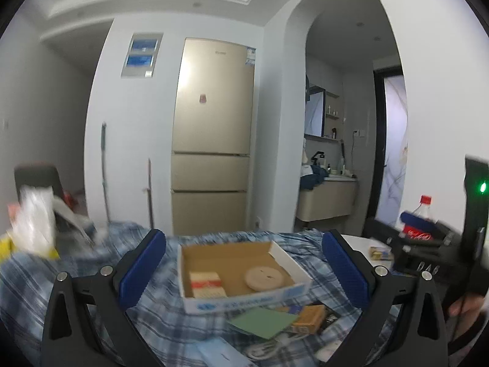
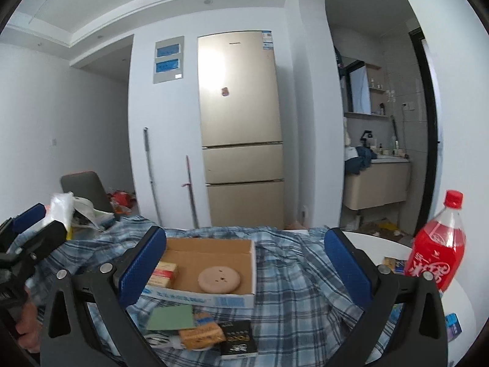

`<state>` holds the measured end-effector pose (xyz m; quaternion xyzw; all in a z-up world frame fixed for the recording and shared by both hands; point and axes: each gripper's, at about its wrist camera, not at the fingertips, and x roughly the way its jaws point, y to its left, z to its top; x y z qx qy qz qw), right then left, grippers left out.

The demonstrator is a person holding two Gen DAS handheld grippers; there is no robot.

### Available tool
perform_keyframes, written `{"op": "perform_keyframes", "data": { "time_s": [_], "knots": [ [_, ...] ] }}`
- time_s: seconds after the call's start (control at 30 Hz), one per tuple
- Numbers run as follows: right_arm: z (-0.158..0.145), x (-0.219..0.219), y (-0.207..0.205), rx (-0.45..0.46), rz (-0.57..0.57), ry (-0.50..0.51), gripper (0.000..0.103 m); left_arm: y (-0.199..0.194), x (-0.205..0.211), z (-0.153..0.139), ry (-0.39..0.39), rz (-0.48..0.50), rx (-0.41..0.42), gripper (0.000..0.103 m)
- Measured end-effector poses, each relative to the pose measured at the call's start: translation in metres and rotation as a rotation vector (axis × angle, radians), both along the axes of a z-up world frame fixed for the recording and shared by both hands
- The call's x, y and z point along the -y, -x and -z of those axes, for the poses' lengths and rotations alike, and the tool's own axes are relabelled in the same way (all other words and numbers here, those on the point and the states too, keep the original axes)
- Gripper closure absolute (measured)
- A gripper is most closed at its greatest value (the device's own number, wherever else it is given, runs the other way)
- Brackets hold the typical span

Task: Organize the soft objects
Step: 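Raise both open grippers away from the white box, then move the right gripper toward the small orange box beside the green card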

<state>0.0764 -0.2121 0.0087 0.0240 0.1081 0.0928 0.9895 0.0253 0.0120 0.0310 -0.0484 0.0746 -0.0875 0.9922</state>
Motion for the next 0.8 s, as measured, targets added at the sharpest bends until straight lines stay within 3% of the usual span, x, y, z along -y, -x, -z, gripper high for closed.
{"op": "perform_keyframes", "data": {
  "time_s": [0.33,0.53,0.8],
  "knots": [
    [0.034,-0.001,-0.013,-0.072,-0.002,0.034,0.000,0.001,0.018,0.029,-0.109,-0.007,0.014,0.000],
    [0.032,0.004,-0.011,-0.064,0.000,0.018,0.000,-0.005,0.012,0.031,-0.086,-0.041,-0.005,0.000],
    [0.033,-0.003,-0.014,-0.078,0.001,0.045,0.000,-0.017,0.009,0.034,-0.114,-0.090,-0.036,0.000]
  ]
}}
